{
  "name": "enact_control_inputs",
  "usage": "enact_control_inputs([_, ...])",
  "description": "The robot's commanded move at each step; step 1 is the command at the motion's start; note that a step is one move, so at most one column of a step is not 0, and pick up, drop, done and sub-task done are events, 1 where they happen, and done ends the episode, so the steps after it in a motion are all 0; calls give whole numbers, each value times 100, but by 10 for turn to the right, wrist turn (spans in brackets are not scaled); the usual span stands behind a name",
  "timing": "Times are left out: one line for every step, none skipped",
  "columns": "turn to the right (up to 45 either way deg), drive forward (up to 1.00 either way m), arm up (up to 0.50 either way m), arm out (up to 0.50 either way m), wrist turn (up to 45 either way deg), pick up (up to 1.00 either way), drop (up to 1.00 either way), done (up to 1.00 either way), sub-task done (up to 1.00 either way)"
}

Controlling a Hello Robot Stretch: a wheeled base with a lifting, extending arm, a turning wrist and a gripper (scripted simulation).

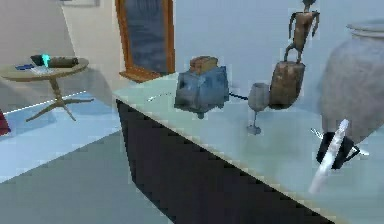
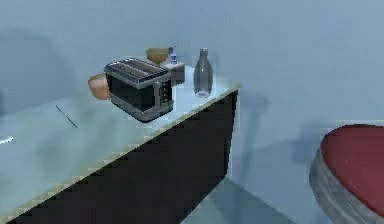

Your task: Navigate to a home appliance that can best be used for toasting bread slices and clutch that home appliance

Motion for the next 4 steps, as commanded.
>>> enact_control_inputs([-450, 0, 0, 0, 0, 0, 0, 0, 0])
enact_control_inputs([-360, 0, 0, 0, 0, 0, 0, 0, 0])
enact_control_inputs([450, 0, 0, 0, 0, 0, 0, 0, 0])
enact_control_inputs([0, 45, 0, 0, 0, 0, 0, 0, 0])
